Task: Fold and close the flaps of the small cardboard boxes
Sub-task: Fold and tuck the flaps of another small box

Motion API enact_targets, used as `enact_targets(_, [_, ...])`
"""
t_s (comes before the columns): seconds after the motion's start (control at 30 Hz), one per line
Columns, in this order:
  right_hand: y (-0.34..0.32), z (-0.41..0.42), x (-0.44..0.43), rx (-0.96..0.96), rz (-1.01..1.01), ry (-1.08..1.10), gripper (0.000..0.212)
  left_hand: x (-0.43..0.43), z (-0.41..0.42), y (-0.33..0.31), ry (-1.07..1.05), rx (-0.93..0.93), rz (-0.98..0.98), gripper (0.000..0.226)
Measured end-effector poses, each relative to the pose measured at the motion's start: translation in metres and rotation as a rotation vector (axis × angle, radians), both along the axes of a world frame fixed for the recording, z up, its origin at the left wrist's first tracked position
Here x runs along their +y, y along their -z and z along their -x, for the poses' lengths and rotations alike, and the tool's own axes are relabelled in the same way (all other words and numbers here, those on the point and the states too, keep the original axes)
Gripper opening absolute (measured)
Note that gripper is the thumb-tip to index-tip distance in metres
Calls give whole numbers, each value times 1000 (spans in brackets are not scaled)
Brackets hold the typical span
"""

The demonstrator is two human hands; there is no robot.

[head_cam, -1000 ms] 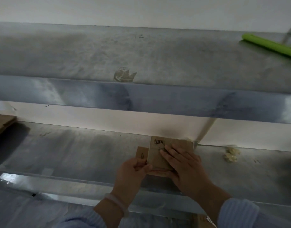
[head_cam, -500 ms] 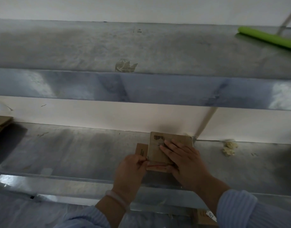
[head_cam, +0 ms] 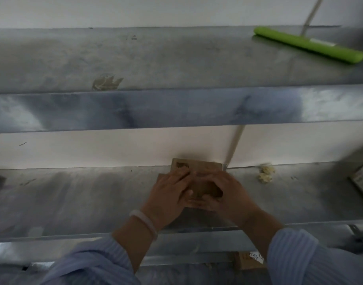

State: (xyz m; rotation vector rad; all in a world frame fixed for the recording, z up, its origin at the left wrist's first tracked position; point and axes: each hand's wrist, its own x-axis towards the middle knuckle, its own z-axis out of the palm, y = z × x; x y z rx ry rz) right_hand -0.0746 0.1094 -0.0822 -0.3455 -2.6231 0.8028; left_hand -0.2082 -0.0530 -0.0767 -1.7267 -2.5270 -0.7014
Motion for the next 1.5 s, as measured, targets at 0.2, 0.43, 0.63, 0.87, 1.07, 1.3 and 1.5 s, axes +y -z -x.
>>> enact_targets(0.2, [18, -38, -8, -151, 518, 444, 34, 22, -5, -4, -159, 204, 105, 47])
enact_targets(0.43, [24, -45, -26, -101, 692, 465, 23, 31, 0, 4, -70, 346, 233, 59])
enact_targets(0.63, [21, -42, -27, -59, 722, 565, 14, 29, -14, -2, -164, 308, 279, 61])
enact_targets(0.87, [12, -44, -27, -79, 609, 560, 11, 21, -25, -1, -222, 296, 266, 61])
enact_targets(1.07, [8, -42, -20, -168, 391, 427, 4, 21, -25, 2, -226, 301, 276, 61])
enact_targets(1.3, [17, -39, -16, -272, 462, 386, 11, 23, -25, 1, -228, 288, 293, 63])
enact_targets(1.5, [-2, -45, -21, -91, 1094, 409, 21, 20, -24, -1, -219, 250, 304, 69])
